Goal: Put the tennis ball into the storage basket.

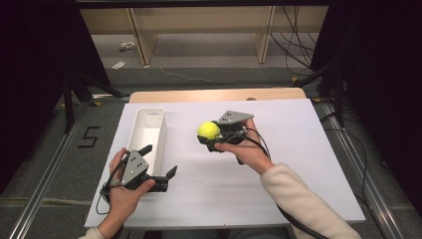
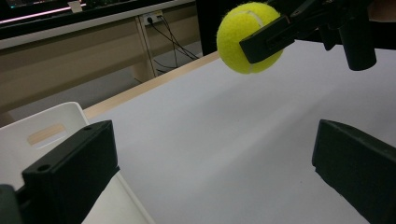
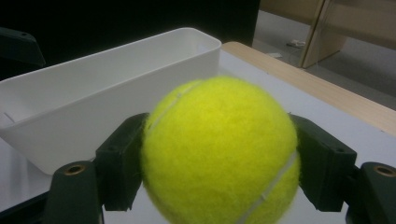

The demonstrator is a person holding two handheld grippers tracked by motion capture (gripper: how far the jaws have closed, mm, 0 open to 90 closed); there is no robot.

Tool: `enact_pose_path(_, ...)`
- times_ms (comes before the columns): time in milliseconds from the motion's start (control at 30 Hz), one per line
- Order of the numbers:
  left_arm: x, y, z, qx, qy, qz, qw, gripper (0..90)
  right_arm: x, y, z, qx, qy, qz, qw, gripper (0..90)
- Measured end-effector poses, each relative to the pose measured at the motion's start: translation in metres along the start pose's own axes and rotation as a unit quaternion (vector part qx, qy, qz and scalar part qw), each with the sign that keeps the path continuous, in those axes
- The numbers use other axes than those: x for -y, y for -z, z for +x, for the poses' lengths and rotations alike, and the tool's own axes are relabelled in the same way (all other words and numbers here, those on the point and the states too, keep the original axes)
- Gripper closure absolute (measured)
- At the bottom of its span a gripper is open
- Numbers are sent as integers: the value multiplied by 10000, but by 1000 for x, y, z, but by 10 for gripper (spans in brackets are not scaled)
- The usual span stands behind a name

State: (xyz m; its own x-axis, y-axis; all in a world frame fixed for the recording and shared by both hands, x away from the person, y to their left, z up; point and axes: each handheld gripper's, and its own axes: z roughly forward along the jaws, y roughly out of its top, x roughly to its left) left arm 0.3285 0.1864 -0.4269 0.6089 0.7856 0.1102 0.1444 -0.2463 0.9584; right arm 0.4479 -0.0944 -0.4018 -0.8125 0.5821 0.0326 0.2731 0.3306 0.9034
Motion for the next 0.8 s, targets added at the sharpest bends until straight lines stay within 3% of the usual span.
enact_pose_path(800, 0, 0, 0, 10, -17, -9, 10000, 0, -5, -10, 7, -101, 27, -28, 9999, 273)
